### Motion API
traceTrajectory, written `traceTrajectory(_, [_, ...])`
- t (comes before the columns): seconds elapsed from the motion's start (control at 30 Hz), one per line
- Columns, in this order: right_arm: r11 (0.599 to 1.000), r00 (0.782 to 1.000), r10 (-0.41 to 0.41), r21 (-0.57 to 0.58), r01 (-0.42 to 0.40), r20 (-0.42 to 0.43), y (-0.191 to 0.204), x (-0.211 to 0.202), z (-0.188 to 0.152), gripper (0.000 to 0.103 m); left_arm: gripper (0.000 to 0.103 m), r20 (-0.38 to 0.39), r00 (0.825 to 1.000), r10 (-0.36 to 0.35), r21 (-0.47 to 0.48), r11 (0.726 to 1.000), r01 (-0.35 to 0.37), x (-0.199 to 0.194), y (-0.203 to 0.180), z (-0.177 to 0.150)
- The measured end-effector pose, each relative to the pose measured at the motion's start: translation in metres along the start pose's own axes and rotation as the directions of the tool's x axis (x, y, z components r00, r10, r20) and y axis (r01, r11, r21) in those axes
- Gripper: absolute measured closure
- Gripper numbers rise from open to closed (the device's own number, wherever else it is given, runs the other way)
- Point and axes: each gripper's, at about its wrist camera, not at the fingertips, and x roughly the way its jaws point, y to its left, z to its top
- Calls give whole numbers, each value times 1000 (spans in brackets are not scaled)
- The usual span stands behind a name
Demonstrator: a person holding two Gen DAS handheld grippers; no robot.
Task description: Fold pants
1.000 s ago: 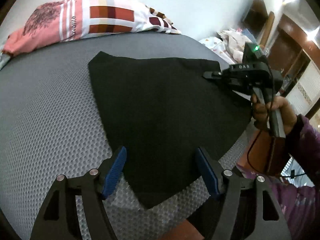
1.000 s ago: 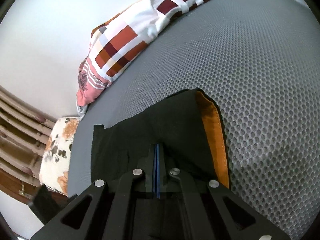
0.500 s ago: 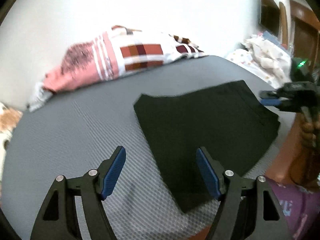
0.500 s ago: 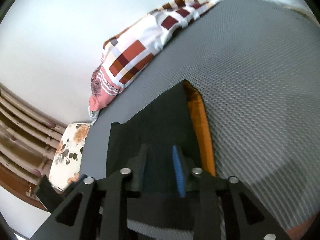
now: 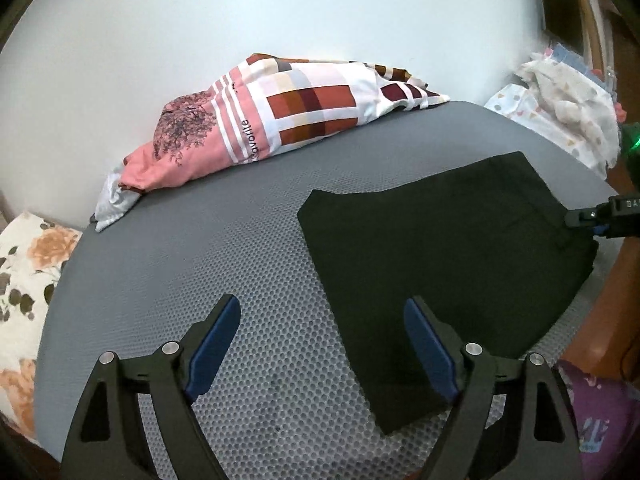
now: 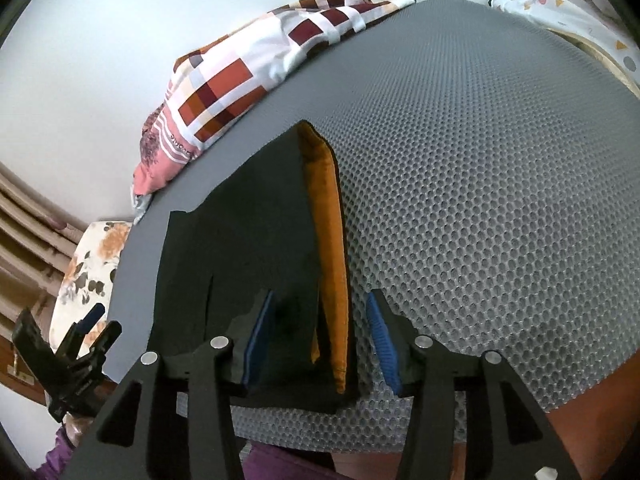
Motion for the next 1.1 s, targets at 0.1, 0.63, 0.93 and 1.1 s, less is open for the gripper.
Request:
traceTrajectory(0.1, [1000,1000,7,-9,-7,-11,3,4,-2,47,17,-1,1000,10,5,1000,-10,0,-1,-1])
traceTrajectory(0.63, [993,993,120,23,-119,-17,-1,13,-9,29,11,-21,998,55,41,998,-54,7,-6,-4])
traceTrajectory(0.93, [984,985,168,-48,-170,-39,12,14,-15,3,10,-45,998,34,43,999,-32,16,-3,-8])
traceTrajectory(1.1, [969,968,245,49,-243,-45,-3,12,-10,3,10,-56,995,-77,-23,997,76,19,9,-10])
